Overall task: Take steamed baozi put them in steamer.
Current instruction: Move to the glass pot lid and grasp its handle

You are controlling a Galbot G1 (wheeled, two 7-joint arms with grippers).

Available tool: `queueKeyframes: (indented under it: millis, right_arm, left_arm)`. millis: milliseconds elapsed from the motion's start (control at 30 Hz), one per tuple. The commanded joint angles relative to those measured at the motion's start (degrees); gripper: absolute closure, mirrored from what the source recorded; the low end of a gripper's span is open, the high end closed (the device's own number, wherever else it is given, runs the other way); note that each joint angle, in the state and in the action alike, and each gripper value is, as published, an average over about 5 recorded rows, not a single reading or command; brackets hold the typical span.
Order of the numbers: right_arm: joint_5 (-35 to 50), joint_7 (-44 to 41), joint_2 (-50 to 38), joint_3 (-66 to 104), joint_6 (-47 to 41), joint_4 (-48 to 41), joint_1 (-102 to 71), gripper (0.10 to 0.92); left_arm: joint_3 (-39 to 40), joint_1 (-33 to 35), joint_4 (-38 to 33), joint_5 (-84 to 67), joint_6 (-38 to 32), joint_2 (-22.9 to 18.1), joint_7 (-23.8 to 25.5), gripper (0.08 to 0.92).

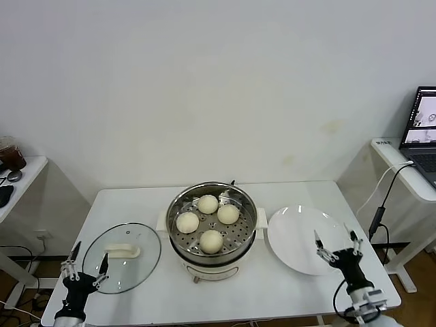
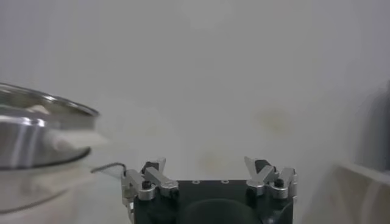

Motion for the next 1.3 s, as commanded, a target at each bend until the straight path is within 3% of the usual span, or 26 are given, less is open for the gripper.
queueKeyframes:
  millis: [33,700,1300]
  right_arm:
    - [2.0,0.5,4.9,4.8,-1.3,0.6,-4.2,0.203]
    - [0.0,0.0,5.5,3.0,-1.2,0.4,-4.8,0.203]
    - [-1.0,-0.2,5.5,2.5,-1.5,0.3,-5.4,0.203]
  left_arm:
    - [0.2,-4.7,11.9,37.6,-3.3,3.5,-4.8,0.177]
    - [5.2,-19.9,24.3,41.3,-4.3,6.5,-6.0,0.177]
    - [7.8,-26.2,30.6,40.6,-4.2,6.7,-5.2,0.186]
